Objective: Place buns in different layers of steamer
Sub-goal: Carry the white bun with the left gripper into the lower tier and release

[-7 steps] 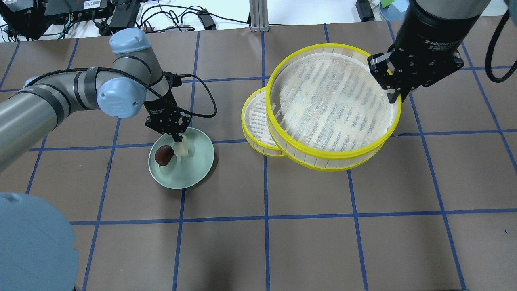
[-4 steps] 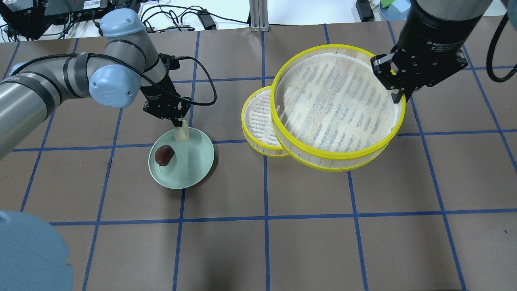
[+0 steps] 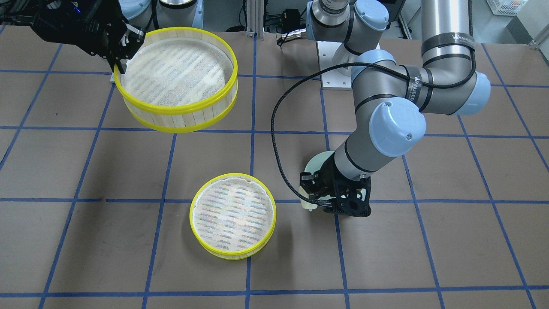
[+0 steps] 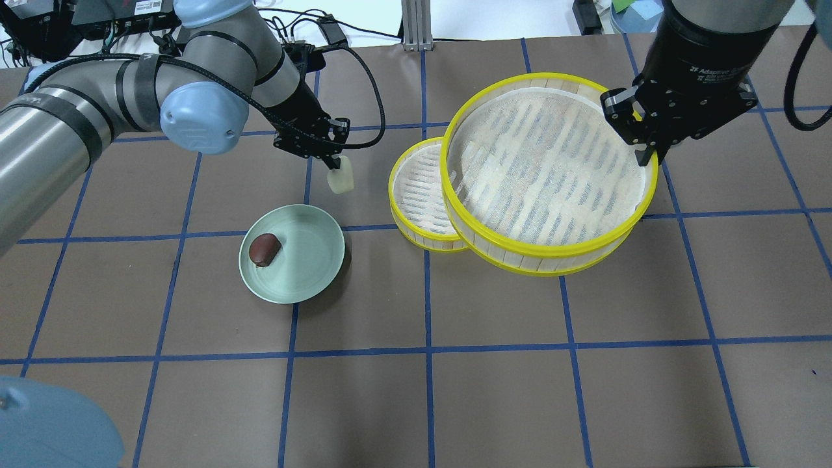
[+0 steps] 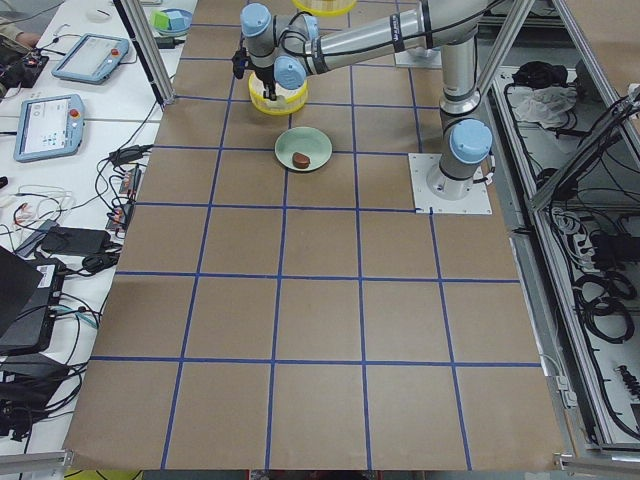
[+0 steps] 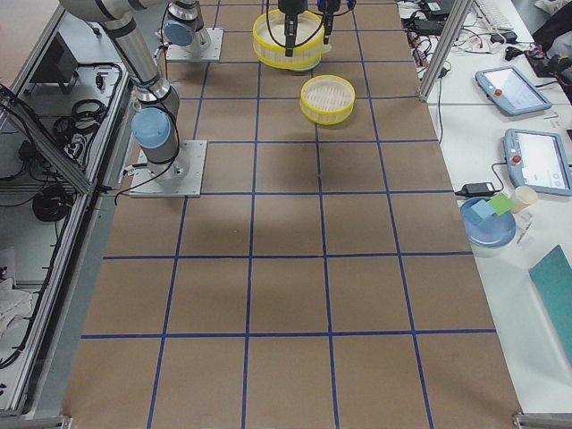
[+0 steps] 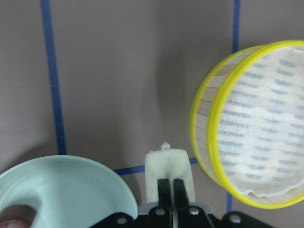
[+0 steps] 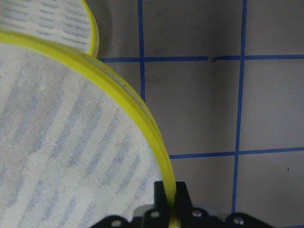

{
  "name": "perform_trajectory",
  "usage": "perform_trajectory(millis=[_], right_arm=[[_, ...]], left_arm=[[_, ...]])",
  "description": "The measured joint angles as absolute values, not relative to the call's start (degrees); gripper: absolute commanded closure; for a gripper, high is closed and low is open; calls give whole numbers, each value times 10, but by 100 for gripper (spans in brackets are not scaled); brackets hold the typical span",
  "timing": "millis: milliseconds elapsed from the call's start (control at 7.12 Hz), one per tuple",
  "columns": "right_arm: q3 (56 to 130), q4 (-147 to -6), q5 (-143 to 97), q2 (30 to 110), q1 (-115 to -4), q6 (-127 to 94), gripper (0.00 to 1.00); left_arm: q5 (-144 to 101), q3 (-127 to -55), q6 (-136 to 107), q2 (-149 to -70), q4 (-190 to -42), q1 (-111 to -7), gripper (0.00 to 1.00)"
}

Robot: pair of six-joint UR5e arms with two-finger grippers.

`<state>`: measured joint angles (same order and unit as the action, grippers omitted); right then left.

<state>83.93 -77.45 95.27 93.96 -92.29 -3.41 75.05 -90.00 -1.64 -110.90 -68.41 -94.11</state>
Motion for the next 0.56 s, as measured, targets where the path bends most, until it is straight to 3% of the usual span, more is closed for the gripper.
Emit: perform_trajectory(millis=[561], right_arm=[[839, -773, 984, 940, -923, -27, 100]], left_arm=[[626, -898, -73, -1145, -565, -989, 100]])
